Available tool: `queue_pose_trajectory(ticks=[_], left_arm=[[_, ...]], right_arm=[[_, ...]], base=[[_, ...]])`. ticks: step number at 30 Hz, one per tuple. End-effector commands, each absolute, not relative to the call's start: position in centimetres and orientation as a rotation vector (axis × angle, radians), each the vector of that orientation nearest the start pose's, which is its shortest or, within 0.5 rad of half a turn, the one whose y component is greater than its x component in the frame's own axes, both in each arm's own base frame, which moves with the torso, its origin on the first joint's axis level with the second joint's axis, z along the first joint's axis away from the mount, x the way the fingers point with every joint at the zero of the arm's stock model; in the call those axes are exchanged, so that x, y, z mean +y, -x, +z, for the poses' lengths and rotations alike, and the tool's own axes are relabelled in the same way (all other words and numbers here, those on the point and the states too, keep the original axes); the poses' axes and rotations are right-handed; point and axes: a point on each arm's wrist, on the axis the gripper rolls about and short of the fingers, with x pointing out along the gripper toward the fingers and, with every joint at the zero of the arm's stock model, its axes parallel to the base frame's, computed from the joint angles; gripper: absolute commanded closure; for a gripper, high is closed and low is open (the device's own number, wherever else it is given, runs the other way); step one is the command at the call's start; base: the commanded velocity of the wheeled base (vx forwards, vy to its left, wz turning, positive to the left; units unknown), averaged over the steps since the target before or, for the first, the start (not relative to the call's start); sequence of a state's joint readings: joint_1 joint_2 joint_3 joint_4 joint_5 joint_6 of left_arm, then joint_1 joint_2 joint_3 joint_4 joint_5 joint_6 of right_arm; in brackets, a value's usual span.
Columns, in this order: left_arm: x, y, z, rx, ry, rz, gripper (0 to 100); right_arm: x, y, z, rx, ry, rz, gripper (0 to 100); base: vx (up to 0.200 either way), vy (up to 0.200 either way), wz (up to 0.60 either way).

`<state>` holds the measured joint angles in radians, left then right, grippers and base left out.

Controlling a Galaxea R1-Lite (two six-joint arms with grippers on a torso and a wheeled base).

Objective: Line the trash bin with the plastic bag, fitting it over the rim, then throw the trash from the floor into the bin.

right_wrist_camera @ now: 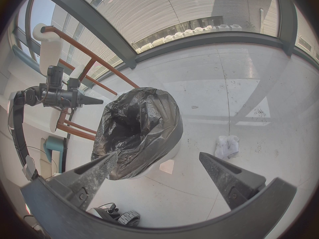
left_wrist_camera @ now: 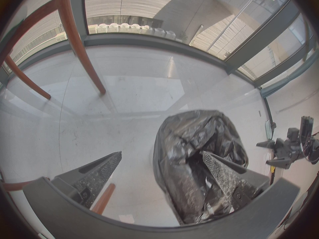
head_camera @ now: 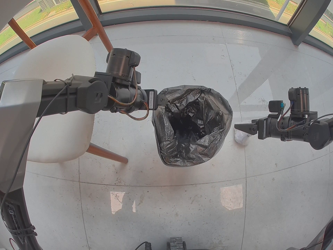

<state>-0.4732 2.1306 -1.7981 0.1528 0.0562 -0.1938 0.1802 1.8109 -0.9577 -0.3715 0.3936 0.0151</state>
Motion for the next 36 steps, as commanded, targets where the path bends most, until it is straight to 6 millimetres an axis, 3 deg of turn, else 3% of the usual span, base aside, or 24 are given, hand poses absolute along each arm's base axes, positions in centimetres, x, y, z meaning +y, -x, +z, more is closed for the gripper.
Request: queue_pose_trajectory(ticks=[1, 5, 17, 18, 20, 26, 31, 36], left_arm=[[-19.6, -37.8, 21.4, 0.573, 0.042, -0.361, 0], [-20.0, -37.1, 19.7, 0.627, 0.027, -0.368, 0], [-21.3, -38.7, 17.0, 0.595, 0.032, -0.379, 0], [-21.3, -38.8, 16.8, 0.599, 0.031, -0.377, 100], [-21.5, -39.0, 16.1, 0.613, 0.023, -0.375, 100], [-21.1, -39.0, 16.6, 0.598, 0.017, -0.339, 100], [-20.2, -38.0, 16.8, 0.614, 0.011, -0.312, 100], [-20.5, -36.7, 16.7, 0.632, 0.006, -0.329, 100]], right_arm=[[6.8, -31.6, 16.6, 0.487, -0.065, 0.565, 0], [6.8, -31.2, 16.4, 0.493, -0.063, 0.566, 0], [7.0, -31.2, 16.6, 0.487, -0.060, 0.572, 0], [7.0, -31.2, 16.6, 0.487, -0.060, 0.572, 0], [7.0, -31.2, 16.6, 0.488, -0.060, 0.573, 0], [7.5, -30.9, 16.2, 0.506, -0.063, 0.586, 0], [9.0, -30.0, 14.6, 0.571, -0.052, 0.628, 0], [10.5, -30.9, 13.6, 0.609, -0.071, 0.642, 0]], base=[[0.000, 0.000, 0.00], [0.000, 0.000, 0.00], [0.000, 0.000, 0.00], [0.000, 0.000, 0.00], [0.000, 0.000, 0.00], [0.000, 0.000, 0.00], [0.000, 0.000, 0.00], [0.000, 0.000, 0.00]])
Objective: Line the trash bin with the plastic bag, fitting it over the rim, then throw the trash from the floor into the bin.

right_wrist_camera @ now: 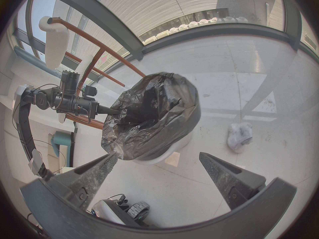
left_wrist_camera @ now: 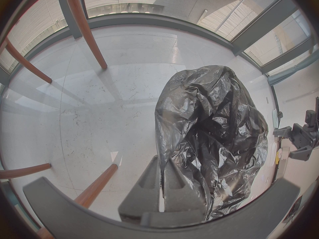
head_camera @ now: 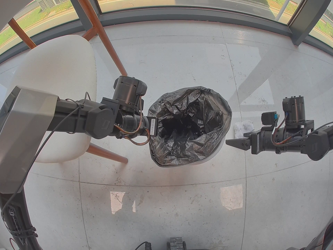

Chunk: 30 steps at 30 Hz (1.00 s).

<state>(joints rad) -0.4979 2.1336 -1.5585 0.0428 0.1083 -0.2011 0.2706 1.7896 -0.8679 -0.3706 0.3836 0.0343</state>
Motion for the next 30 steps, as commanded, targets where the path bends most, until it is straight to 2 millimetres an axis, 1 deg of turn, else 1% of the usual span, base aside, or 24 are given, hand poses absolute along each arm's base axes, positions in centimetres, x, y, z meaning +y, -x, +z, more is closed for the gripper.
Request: queue_pose_trajectory(ticks=[1, 3, 4, 6, 10, 15, 18, 20, 21, 26, 30], left_arm=[[-20.9, -36.3, 16.6, 0.638, 0.003, -0.339, 100], [-21.5, -35.8, 16.3, 0.653, 0.001, -0.353, 100], [-21.6, -35.7, 16.3, 0.655, 0.001, -0.353, 100], [-21.6, -35.7, 16.3, 0.652, 0.001, -0.349, 100], [-21.6, -35.7, 16.3, 0.652, 0.001, -0.348, 100], [-21.6, -35.7, 16.4, 0.649, 0.002, -0.348, 100], [-21.6, -35.7, 16.4, 0.649, 0.002, -0.348, 100], [-21.6, -35.7, 16.5, 0.646, 0.003, -0.349, 100], [-21.6, -35.7, 16.6, 0.643, 0.004, -0.349, 100], [-21.6, -35.7, 16.6, 0.643, 0.004, -0.349, 100], [-21.5, -35.5, 16.8, 0.642, 0.005, -0.351, 100]], right_arm=[[10.7, -31.0, 13.5, 0.613, -0.079, 0.638, 0], [11.2, -31.2, 13.3, 0.629, -0.098, 0.631, 0], [11.3, -31.2, 13.3, 0.631, -0.101, 0.630, 0], [12.1, -31.7, 13.0, 0.651, -0.124, 0.620, 0], [13.0, -32.9, 12.2, 0.669, -0.146, 0.607, 0], [13.5, -34.0, 11.5, 0.675, -0.140, 0.584, 0], [13.8, -34.4, 11.4, 0.672, -0.138, 0.583, 0], [14.0, -35.0, 11.2, 0.668, -0.135, 0.576, 0], [14.1, -35.2, 11.2, 0.663, -0.134, 0.572, 100], [14.1, -35.4, 11.4, 0.658, -0.135, 0.573, 100], [14.1, -35.0, 11.7, 0.685, -0.130, 0.571, 100]], base=[[0.000, 0.000, 0.00], [0.000, 0.000, 0.00], [0.000, 0.000, 0.00], [0.000, 0.000, 0.00], [0.000, 0.000, 0.00], [0.000, 0.000, 0.00], [0.000, 0.000, 0.00], [0.000, 0.000, 0.00], [0.000, 0.000, 0.00], [0.000, 0.000, 0.00], [0.000, 0.000, 0.00]])
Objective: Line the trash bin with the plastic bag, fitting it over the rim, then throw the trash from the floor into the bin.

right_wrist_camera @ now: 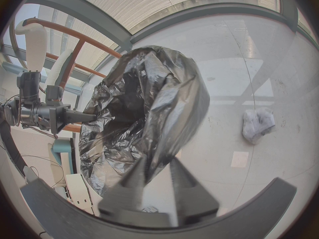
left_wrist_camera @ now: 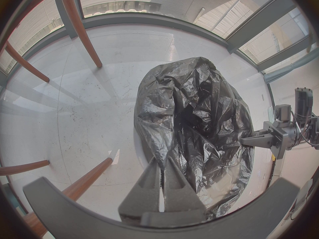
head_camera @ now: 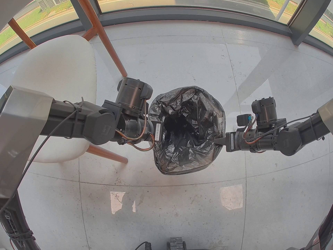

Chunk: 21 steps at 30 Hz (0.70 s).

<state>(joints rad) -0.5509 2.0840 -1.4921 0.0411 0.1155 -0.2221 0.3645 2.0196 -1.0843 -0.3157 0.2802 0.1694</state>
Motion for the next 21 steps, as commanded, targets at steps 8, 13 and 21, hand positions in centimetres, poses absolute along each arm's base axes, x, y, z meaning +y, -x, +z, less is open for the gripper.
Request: queue_pose_trajectory(ticks=[8, 13, 21], left_arm=[[-21.5, -35.5, 16.7, 0.645, 0.003, -0.349, 100], [-21.1, -35.6, 16.1, 0.661, -0.002, -0.335, 100], [-20.9, -35.8, 16.0, 0.656, -0.006, -0.308, 100]], right_arm=[[13.4, -34.6, 12.2, 0.684, -0.129, 0.557, 100], [13.3, -34.4, 12.2, 0.683, -0.123, 0.545, 100], [12.4, -34.0, 11.1, 0.709, -0.093, 0.486, 0]], base=[[0.000, 0.000, 0.00], [0.000, 0.000, 0.00], [0.000, 0.000, 0.00]])
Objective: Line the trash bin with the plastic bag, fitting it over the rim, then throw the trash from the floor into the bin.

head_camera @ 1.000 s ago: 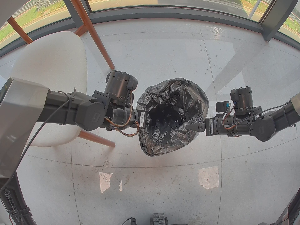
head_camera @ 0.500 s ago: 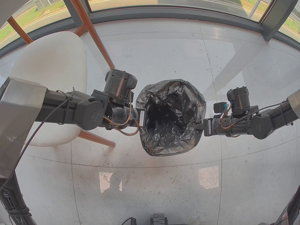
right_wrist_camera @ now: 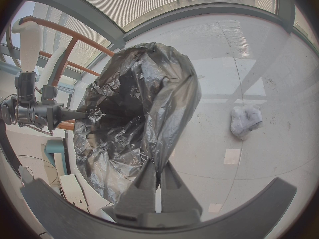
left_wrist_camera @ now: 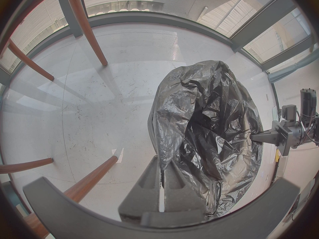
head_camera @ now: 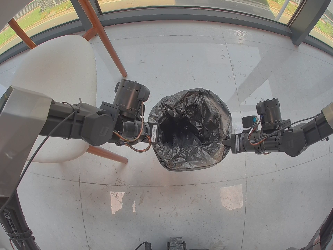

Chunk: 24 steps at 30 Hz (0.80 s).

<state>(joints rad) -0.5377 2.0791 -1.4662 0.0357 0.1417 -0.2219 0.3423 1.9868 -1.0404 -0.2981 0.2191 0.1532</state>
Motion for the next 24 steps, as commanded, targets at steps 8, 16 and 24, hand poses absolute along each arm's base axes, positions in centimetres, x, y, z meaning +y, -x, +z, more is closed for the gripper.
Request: queue_pose_trajectory(ticks=[8, 16, 24], left_arm=[[-20.9, -35.8, 15.7, 0.662, -0.009, -0.306, 100], [-20.2, -36.9, 14.9, 0.669, -0.005, -0.281, 0], [-19.1, -37.6, 15.9, 0.618, 0.017, -0.244, 0]], right_arm=[[11.6, -32.8, 10.5, 0.730, -0.045, 0.491, 0], [11.0, -31.8, 12.3, 0.686, -0.055, 0.487, 0], [7.3, -30.6, 13.1, 0.673, -0.086, 0.387, 0]], base=[[0.000, 0.000, 0.00], [0.000, 0.000, 0.00], [0.000, 0.000, 0.00]])
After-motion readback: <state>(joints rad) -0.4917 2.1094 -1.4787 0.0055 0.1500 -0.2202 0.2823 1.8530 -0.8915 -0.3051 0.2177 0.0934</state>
